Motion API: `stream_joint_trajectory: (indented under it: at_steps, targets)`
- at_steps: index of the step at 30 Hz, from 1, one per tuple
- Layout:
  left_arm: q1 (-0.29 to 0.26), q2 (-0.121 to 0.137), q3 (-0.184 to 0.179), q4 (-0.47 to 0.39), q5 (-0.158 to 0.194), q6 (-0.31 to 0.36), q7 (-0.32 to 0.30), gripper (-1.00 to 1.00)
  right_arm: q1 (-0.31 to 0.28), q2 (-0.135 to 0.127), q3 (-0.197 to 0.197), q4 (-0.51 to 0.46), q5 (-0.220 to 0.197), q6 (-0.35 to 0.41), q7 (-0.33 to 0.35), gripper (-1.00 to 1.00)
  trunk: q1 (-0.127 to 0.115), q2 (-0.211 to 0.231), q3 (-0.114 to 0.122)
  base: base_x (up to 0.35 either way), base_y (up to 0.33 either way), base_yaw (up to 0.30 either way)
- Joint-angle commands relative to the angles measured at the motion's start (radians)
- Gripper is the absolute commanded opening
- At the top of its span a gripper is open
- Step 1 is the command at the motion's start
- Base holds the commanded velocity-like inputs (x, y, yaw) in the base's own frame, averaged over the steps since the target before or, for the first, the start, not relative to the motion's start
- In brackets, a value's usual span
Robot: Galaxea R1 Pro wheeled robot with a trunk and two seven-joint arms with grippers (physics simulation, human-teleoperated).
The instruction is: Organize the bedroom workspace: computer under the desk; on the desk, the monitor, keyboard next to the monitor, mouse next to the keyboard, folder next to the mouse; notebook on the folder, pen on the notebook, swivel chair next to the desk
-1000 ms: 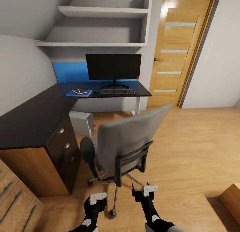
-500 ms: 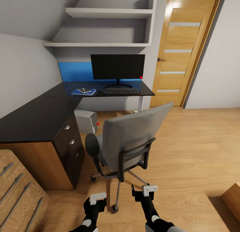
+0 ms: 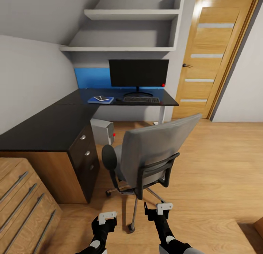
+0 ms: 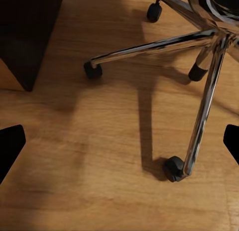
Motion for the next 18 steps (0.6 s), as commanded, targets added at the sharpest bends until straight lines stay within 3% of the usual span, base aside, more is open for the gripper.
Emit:
stream_joint_trajectory:
  at_steps: [1, 7, 18]
  targets:
    - [-0.001, 0.0, -0.009, 0.001, 0.006, -0.003, 0.006, 1.0, 0.0, 0.0, 0.008, -0.001, 0.0, -0.001, -0.009, 1.0, 0.0, 0.0, -0.001, 0.0, 0.0, 0.066]
    - [-0.001, 0.0, -0.009, 0.001, 0.006, -0.003, 0.006, 1.0, 0.0, 0.0, 0.008, -0.001, 0.0, -0.001, -0.009, 1.0, 0.0, 0.0, -0.001, 0.0, -0.098, 0.033]
    - [-0.001, 0.0, -0.009, 0.001, 0.006, -0.001, 0.006, 1.0, 0.0, 0.0, 0.008, -0.001, 0.0, -0.001, -0.009, 1.0, 0.0, 0.0, -0.001, 0.0, -0.279, 0.005]
